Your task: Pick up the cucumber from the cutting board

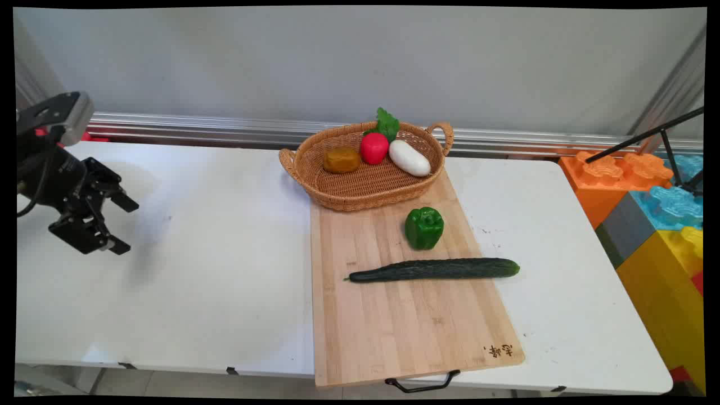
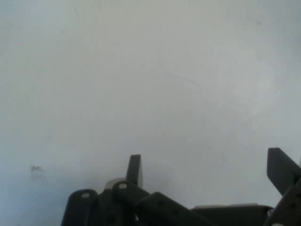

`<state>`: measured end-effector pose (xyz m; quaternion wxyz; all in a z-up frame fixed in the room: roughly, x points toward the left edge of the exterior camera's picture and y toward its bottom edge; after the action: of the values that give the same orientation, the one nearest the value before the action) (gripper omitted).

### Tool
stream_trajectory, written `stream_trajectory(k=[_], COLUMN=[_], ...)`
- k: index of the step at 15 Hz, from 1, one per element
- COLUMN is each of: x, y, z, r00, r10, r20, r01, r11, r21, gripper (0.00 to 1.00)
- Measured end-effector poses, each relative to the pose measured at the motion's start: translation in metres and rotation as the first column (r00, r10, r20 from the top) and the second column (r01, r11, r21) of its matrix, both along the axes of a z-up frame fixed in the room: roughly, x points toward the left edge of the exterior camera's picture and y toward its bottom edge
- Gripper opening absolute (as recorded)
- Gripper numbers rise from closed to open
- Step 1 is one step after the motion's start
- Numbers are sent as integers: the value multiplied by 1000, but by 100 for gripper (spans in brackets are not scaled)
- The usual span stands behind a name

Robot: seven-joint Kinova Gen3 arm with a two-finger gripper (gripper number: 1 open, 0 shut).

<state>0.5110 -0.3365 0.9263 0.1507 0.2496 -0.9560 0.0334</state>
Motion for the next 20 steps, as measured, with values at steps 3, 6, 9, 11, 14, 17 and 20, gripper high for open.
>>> stream_trajectory(k=[3, 6, 9, 11, 14, 17, 20], x=[-1, -18, -53, -87, -140, -195, -240], y=[2, -1, -11, -22, -39, -58, -75], z=[-11, -19, -23, -24, -21, -23, -37], r00=[999, 997, 991, 986, 977, 968, 959], r10=[-11, -12, -12, -15, -32, -58, -95], r20=[-31, -81, -130, -168, -210, -245, -266], r01=[11, 9, 1, -4, 1, 20, 58], r11=[1000, 999, 996, 993, 989, 988, 988], r21=[-15, -41, -85, -117, -149, -156, -146], gripper=[100, 100, 100, 100, 100, 100, 100])
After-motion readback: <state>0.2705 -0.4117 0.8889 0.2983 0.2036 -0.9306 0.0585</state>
